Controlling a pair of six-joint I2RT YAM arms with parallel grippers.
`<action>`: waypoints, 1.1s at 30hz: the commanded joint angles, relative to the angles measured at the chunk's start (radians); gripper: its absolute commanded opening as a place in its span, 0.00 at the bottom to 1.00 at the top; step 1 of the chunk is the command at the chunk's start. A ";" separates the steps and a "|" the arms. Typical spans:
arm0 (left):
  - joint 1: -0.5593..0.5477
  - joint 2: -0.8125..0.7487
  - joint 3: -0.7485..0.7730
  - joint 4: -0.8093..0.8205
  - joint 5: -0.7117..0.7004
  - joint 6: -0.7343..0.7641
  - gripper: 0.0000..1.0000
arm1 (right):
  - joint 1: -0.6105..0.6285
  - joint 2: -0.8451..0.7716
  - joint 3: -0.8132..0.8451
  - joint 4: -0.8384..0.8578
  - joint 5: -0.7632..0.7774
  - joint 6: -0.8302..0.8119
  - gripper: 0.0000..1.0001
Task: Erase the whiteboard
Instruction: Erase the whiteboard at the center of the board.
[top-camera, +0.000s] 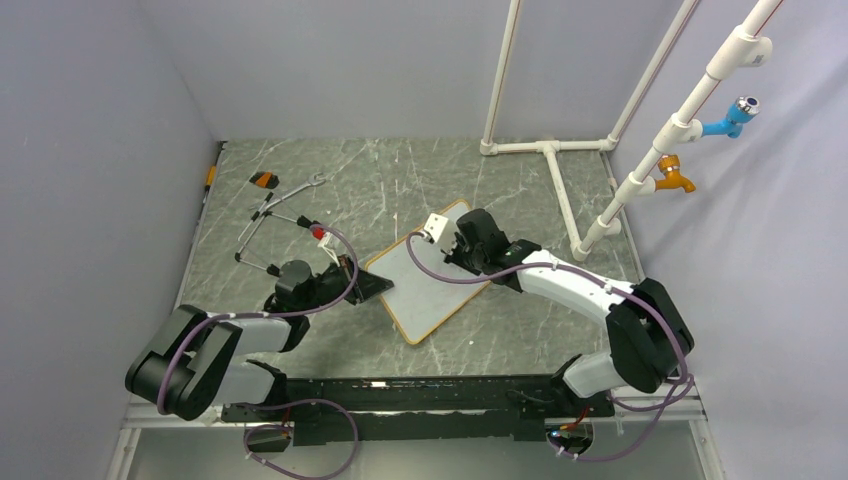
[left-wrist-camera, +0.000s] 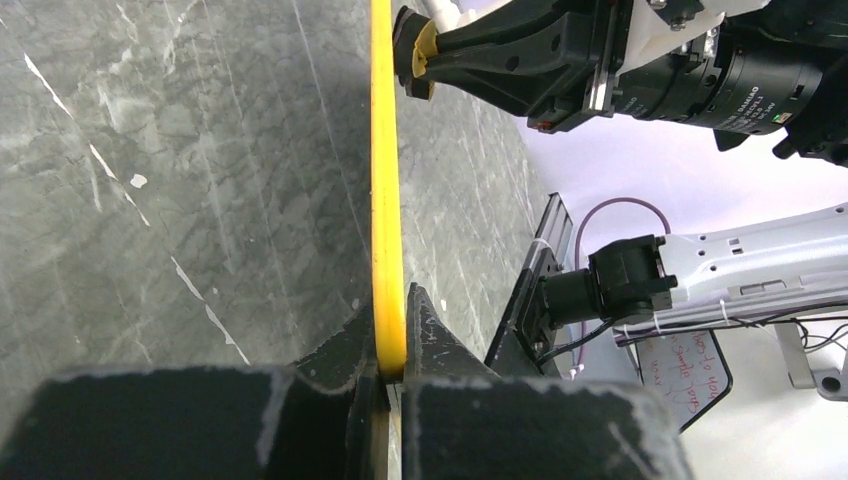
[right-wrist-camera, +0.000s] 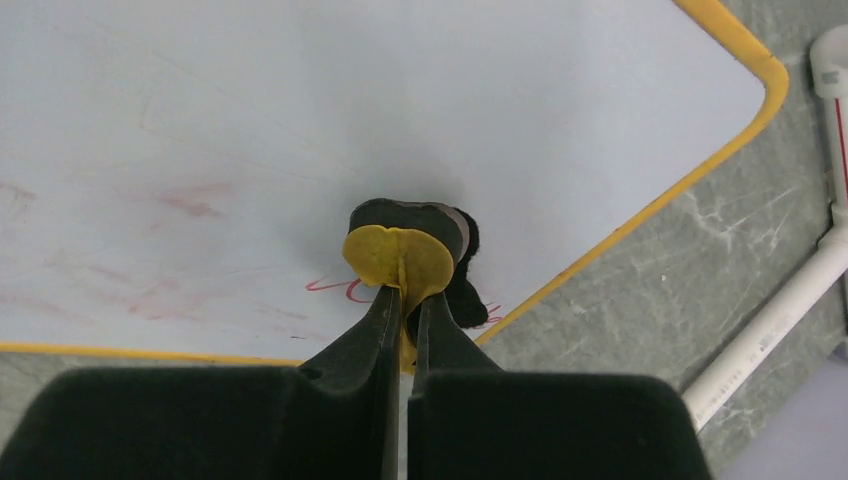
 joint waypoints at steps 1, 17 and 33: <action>-0.014 -0.025 0.021 0.107 0.095 -0.013 0.00 | -0.002 0.030 0.033 -0.072 -0.085 -0.042 0.00; -0.014 -0.078 0.012 0.035 0.073 0.025 0.00 | -0.011 0.118 0.078 -0.186 -0.159 -0.052 0.00; -0.014 -0.054 0.008 0.075 0.082 0.016 0.00 | -0.104 0.124 0.151 -0.132 -0.118 0.026 0.00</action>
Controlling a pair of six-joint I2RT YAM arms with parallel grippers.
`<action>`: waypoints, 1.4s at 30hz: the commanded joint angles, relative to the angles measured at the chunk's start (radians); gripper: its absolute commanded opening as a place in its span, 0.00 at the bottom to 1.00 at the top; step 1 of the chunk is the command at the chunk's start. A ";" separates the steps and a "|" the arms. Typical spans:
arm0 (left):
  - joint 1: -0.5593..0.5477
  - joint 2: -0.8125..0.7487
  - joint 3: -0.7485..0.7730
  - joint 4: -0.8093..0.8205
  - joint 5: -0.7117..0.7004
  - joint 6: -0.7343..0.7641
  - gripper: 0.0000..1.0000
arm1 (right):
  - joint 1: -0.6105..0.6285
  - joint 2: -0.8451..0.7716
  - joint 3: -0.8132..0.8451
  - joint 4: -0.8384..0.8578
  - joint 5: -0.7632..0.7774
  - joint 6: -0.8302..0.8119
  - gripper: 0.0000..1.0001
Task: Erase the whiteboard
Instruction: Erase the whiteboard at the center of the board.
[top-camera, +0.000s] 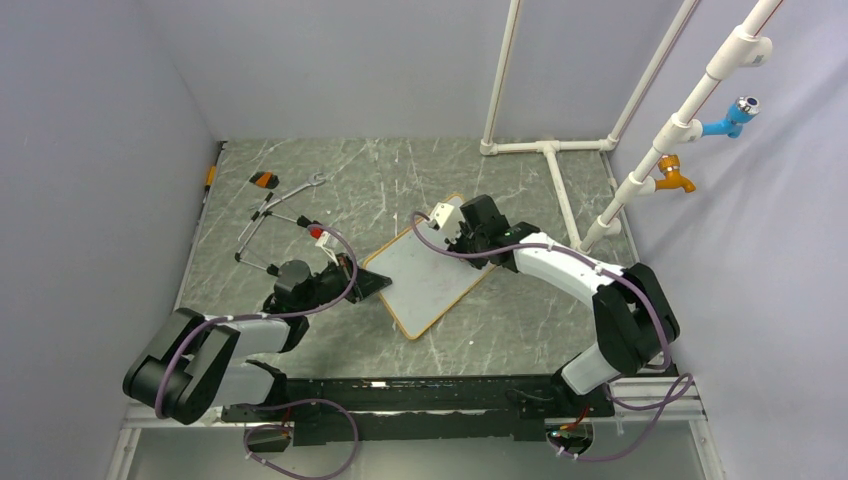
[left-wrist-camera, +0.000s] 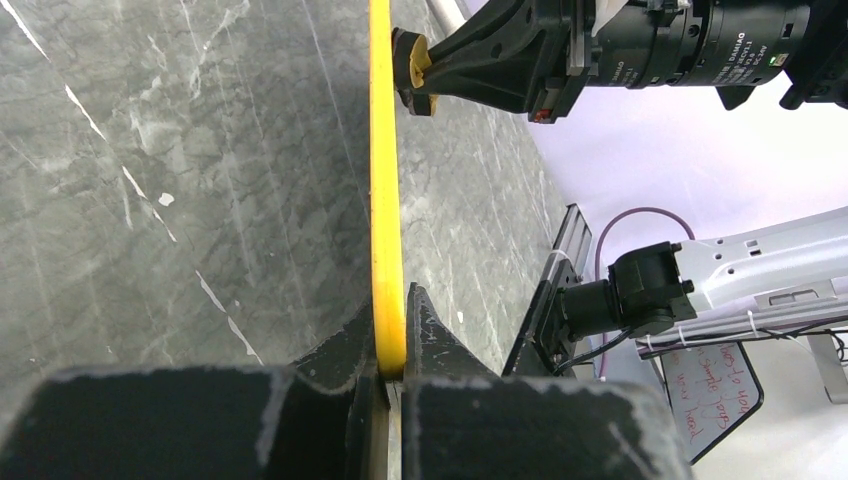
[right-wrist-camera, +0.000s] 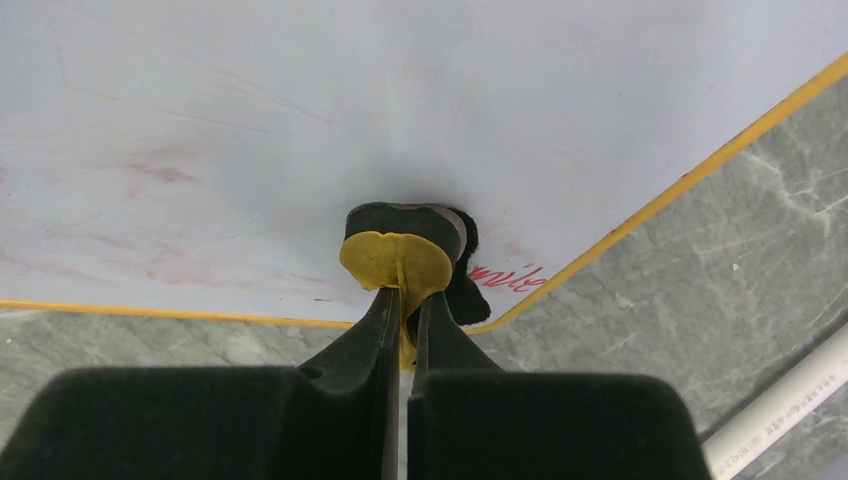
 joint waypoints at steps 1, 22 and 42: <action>-0.016 -0.041 0.007 0.080 0.115 -0.017 0.00 | -0.009 0.030 0.049 -0.059 -0.048 -0.083 0.00; -0.016 -0.057 0.017 0.039 0.119 0.006 0.00 | -0.002 0.089 0.147 -0.117 -0.040 -0.036 0.00; -0.015 -0.092 0.020 -0.021 0.100 0.037 0.00 | -0.018 0.112 0.022 -0.236 0.007 -0.185 0.00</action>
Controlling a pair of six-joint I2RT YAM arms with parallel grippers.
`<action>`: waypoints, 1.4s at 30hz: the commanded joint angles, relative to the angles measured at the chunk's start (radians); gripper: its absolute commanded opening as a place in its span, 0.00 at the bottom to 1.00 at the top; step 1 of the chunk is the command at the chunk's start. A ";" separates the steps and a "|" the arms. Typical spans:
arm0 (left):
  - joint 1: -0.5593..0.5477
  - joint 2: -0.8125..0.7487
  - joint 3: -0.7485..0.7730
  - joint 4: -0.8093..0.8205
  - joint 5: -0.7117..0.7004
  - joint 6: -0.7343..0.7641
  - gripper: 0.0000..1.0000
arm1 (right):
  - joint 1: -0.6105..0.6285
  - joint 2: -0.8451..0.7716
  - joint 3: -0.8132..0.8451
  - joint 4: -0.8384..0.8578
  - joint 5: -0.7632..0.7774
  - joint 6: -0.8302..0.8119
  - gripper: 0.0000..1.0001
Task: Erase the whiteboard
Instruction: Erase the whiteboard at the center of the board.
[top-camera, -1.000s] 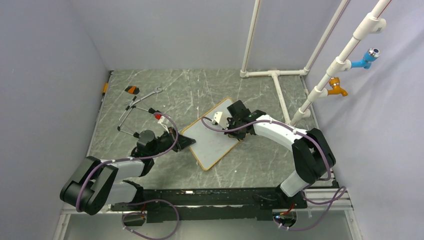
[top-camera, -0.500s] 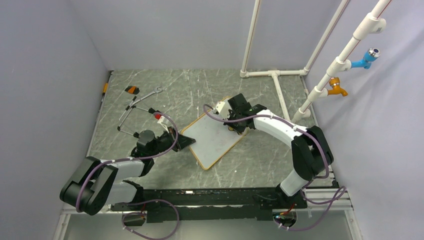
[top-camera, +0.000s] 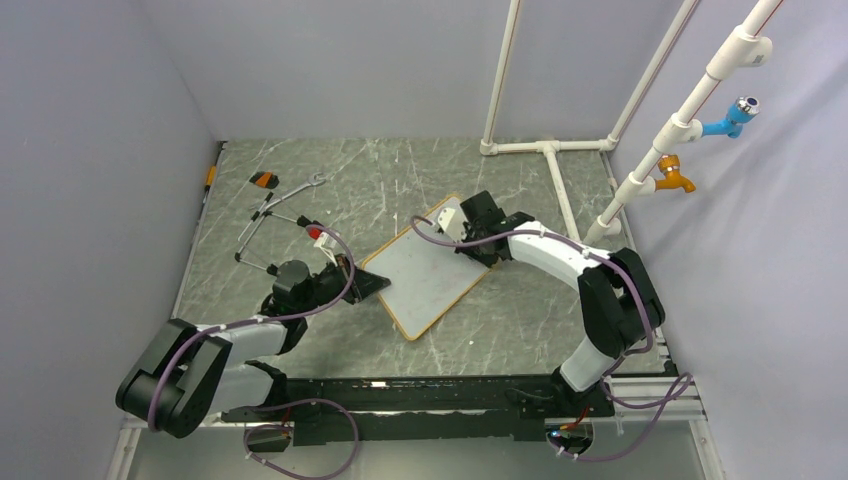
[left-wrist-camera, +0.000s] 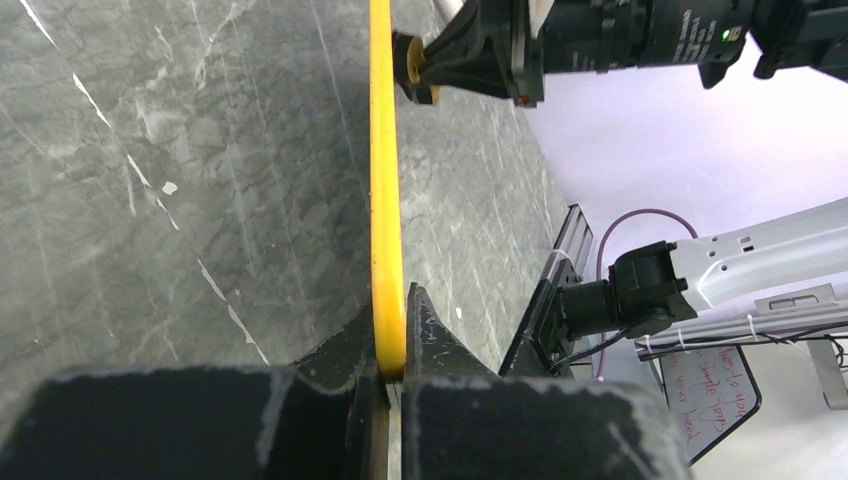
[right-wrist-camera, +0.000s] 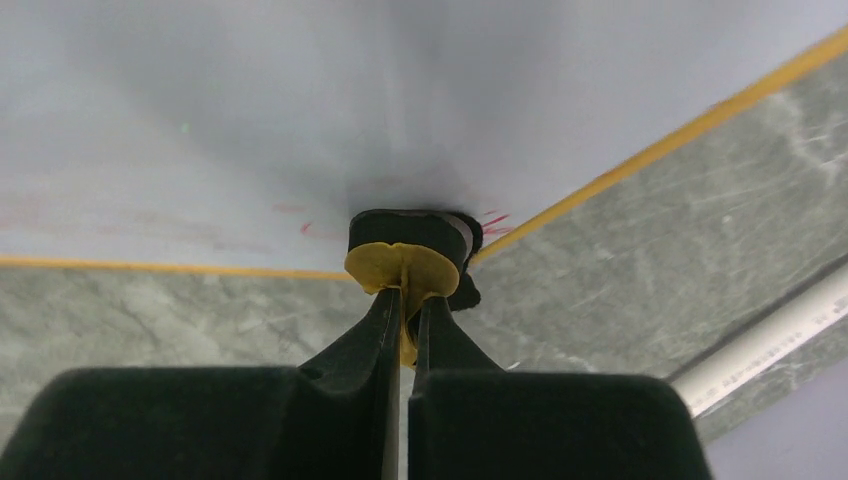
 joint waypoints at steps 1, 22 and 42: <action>-0.017 -0.025 0.020 0.070 0.113 0.030 0.00 | 0.038 -0.002 -0.084 -0.109 -0.062 -0.084 0.00; -0.016 0.006 0.008 0.131 0.138 0.008 0.00 | 0.017 -0.027 0.070 0.082 0.006 0.126 0.00; -0.016 -0.003 0.009 0.117 0.136 0.015 0.00 | 0.002 0.038 -0.038 -0.043 0.044 0.014 0.00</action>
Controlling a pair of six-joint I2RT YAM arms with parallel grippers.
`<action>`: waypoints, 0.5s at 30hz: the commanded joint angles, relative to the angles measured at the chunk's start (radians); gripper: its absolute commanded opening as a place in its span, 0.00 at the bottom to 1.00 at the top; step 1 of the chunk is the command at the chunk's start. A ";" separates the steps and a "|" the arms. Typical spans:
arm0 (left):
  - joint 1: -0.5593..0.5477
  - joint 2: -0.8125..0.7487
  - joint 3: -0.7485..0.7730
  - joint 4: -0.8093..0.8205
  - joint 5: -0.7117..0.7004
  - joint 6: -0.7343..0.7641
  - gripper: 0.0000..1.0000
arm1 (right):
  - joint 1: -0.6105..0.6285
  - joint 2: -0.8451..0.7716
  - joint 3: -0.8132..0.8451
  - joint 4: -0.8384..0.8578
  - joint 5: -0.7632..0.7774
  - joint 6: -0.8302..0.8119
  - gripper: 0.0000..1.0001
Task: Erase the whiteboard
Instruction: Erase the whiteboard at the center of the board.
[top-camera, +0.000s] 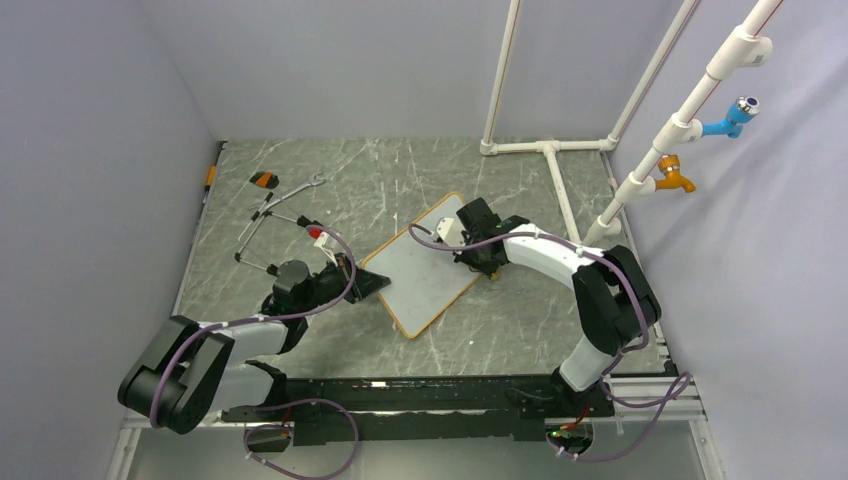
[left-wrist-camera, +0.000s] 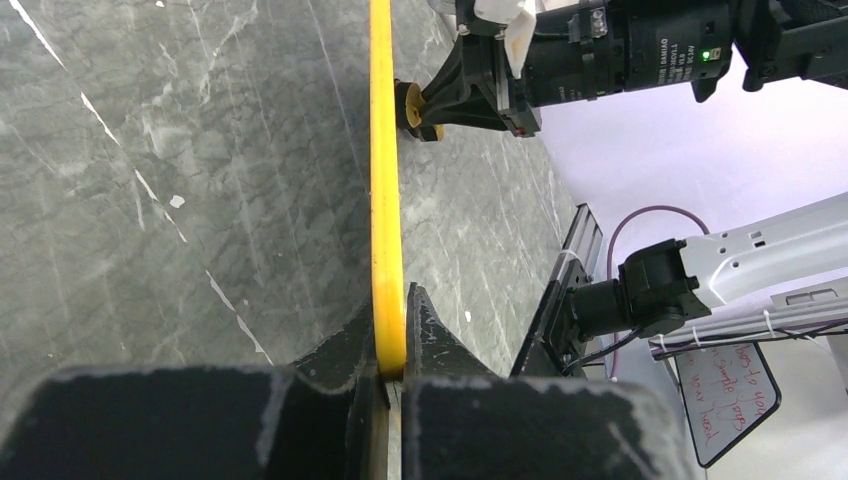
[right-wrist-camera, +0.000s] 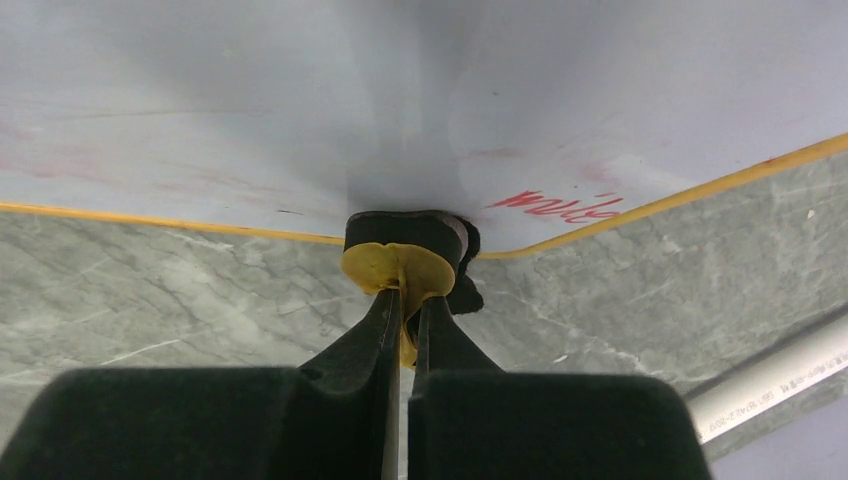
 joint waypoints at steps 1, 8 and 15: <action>-0.017 -0.022 0.008 0.084 0.134 -0.012 0.00 | -0.023 0.026 0.015 0.031 0.057 0.019 0.00; -0.017 -0.020 0.013 0.077 0.139 -0.008 0.00 | -0.073 0.022 0.150 0.085 0.021 0.073 0.00; -0.017 -0.005 0.009 0.095 0.143 -0.014 0.00 | -0.079 0.055 0.211 0.063 -0.057 0.103 0.00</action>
